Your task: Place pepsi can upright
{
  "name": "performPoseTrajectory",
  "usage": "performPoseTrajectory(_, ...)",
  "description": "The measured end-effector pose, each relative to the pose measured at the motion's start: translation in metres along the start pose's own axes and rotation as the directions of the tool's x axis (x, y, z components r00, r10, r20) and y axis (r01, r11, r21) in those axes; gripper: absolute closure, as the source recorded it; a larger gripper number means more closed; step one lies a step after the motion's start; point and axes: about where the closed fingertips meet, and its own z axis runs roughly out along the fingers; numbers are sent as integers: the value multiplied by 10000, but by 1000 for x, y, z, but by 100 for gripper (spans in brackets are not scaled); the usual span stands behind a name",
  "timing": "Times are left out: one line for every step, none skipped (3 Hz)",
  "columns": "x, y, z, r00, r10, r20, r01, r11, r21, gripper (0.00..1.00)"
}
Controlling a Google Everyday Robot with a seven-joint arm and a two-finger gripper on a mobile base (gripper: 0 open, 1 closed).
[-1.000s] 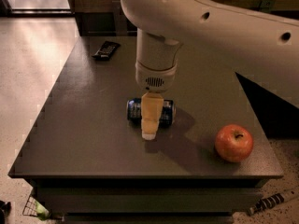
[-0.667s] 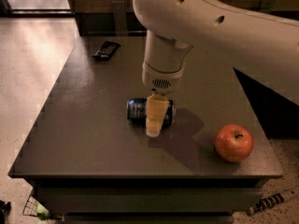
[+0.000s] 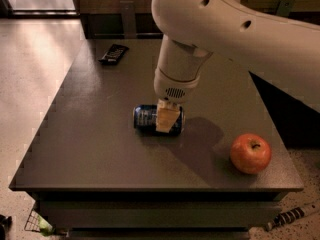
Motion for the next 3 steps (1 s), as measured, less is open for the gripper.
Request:
performPoseTrajectory(0, 1, -1, 10000, -12, 1, 12, 10000, 20, 92)
performPoseTrajectory(0, 1, -1, 10000, -17, 0, 17, 10000, 30, 100)
performPoseTrajectory(1, 1, -3, 10000, -18, 66, 18, 10000, 28, 100)
